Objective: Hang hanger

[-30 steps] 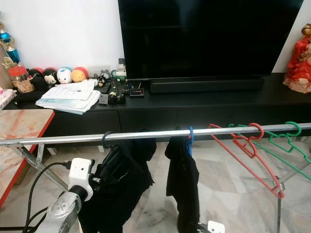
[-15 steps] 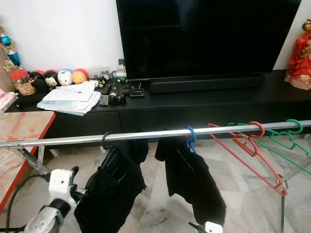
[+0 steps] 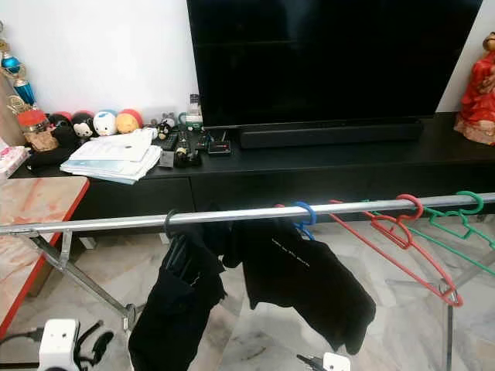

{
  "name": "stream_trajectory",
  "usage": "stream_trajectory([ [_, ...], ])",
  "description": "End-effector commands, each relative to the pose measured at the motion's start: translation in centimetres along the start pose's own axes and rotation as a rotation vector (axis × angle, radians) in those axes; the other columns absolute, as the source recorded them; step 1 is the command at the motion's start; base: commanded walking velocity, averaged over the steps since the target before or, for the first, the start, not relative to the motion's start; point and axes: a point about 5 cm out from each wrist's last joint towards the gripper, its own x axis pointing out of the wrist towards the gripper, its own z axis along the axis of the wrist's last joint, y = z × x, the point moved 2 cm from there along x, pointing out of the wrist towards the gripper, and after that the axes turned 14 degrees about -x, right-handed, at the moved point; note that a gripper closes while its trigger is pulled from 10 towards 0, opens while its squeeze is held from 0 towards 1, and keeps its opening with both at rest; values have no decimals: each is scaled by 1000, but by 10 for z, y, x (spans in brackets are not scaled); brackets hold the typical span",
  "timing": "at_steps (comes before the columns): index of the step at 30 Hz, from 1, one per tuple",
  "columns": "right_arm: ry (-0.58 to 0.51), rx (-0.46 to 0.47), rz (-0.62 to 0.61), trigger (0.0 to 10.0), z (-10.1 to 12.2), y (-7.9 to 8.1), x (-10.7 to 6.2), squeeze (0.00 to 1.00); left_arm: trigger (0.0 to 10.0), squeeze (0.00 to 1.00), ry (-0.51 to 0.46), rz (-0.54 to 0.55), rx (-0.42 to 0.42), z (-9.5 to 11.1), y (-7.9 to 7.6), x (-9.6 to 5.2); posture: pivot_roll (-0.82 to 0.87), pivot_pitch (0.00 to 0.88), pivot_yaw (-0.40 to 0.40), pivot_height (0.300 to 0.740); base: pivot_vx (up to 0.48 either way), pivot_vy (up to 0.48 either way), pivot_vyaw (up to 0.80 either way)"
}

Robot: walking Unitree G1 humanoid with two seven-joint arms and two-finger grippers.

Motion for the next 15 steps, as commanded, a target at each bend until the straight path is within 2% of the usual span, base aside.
stream_trajectory([
  [1, 11, -4, 9, 10000, -2, 3, 0, 0, 10000, 0, 84, 44, 15, -15, 8, -2, 35, 0, 53, 740, 0, 0, 0],
  [3, 9, -12, 15, 10000, -2, 3, 0, 0, 10000, 0, 210, 79, 49, -40, 9, -6, 35, 0, 51, 740, 0, 0, 0],
  [4, 9, -12, 15, 10000, -2, 3, 0, 0, 10000, 0, 210, 79, 49, -40, 9, -6, 35, 0, 51, 740, 0, 0, 0],
  [5, 3, -17, 22, 10000, -1, 4, 0, 0, 10000, 0, 252, 93, 56, -48, 9, -8, 26, 0, 53, 740, 0, 0, 0],
  [6, 0, -18, 26, 10000, 0, 5, 0, 0, 10000, 0, 264, 100, 55, -50, 9, -8, 26, 0, 53, 740, 0, 0, 0],
  [8, -7, -50, 24, 10000, 1, 4, 0, 0, 10000, 0, 282, 123, 40, -56, 9, -10, 17, 0, 55, 740, 0, 0, 800],
  [15, 5, -50, 39, 10000, -3, 7, -1, 0, 10000, 0, 291, 158, 8, -60, 4, -8, 29, 0, 52, 740, 0, 0, 800],
])
